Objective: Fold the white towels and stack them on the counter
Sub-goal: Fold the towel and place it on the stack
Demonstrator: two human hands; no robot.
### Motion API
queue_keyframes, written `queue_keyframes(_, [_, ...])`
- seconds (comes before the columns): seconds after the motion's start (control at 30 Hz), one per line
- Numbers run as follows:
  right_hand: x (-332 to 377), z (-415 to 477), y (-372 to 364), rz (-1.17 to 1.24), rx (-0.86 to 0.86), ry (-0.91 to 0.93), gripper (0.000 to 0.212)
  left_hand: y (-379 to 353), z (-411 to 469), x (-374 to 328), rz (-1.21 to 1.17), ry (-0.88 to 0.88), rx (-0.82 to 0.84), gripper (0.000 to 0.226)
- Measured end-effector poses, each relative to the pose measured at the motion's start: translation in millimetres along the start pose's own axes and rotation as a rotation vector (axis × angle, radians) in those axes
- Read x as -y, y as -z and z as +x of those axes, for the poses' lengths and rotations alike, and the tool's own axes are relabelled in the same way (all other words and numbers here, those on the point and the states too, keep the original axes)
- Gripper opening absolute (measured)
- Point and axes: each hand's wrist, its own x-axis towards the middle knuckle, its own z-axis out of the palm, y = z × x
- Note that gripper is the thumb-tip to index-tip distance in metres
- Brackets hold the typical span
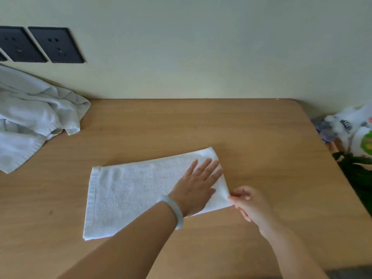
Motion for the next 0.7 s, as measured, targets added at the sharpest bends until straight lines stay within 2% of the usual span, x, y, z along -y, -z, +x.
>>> queue_keyframes(0.1, [-3.1,2.8,-5.5,0.067,-0.032,-0.113,0.012,-11.4,15.5,-2.9,-0.024,0.022,0.093,0.067])
queue_keyframes(0.3, [-0.8,2.2,-7.5,0.215,0.037,-0.143,0.012,-21.2,13.8,-3.5,0.010,0.076,-0.026,0.070])
queue_keyframes(0.5, [0.8,1.5,-6.4,0.331,0.020,-0.118,0.006,-20.5,13.2,-5.3,0.013,0.086,-0.027,0.070])
queue_keyframes(0.6, [2.4,-1.0,-6.0,0.321,0.063,-0.125,0.005,-20.0,13.0,-5.0,-0.003,0.090,-0.010,0.069])
queue_keyframes(0.7, [2.3,-3.7,-2.5,0.163,0.147,-0.127,0.015,-20.7,13.2,-4.3,-0.005,0.088,0.000,0.068])
